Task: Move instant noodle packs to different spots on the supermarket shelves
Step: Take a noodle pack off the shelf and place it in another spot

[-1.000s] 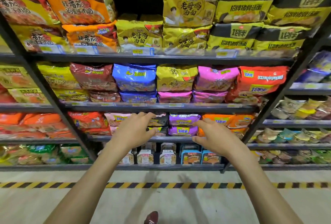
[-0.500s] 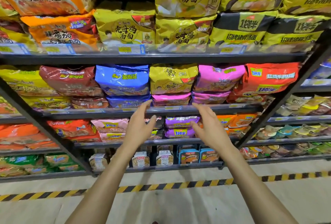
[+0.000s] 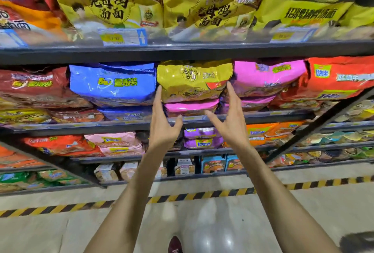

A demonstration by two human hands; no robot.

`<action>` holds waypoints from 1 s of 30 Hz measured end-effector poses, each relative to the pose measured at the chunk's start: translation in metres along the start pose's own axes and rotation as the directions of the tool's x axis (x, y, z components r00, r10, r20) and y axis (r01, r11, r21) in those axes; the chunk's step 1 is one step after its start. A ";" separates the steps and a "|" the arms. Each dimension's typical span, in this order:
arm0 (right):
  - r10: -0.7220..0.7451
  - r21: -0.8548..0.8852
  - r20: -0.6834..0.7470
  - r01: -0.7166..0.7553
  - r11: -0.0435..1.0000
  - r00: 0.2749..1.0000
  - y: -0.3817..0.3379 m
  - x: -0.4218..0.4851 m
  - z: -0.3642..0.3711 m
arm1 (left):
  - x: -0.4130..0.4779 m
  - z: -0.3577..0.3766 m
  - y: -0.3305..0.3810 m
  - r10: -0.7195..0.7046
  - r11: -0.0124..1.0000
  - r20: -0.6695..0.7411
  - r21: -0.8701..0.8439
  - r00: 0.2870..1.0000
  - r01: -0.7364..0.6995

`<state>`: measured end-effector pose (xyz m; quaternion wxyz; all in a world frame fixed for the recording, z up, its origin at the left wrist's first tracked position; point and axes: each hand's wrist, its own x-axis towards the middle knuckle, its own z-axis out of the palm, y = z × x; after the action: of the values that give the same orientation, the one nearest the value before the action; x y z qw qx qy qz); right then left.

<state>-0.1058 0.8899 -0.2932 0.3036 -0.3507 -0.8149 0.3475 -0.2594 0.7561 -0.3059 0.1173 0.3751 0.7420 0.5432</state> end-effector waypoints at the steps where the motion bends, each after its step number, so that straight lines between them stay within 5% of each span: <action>1: -0.007 0.031 -0.020 0.008 0.999 1.000 0.003 0.004 0.004 | 0.004 0.004 -0.003 0.014 1.000 -0.027 -0.007 1.000 -0.014; 7: -0.186 0.058 -0.205 0.201 0.978 0.961 0.019 0.024 0.029 | 0.025 0.023 -0.015 0.014 0.999 -0.138 -0.034 0.990 -0.019; 17: -0.326 0.012 -0.167 0.333 0.943 0.930 0.043 0.044 0.053 | 0.039 0.031 -0.039 0.268 0.963 -0.243 0.081 0.932 -0.256; 30: -0.276 0.109 -0.239 0.308 0.945 0.931 0.040 0.018 0.052 | 0.016 0.038 -0.034 0.067 0.983 -0.249 -0.148 0.966 -0.107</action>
<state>-0.1402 0.9062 -0.3498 0.4651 -0.2389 -0.7919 0.3154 -0.2635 0.7899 -0.3470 0.0314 0.3275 0.6876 0.6473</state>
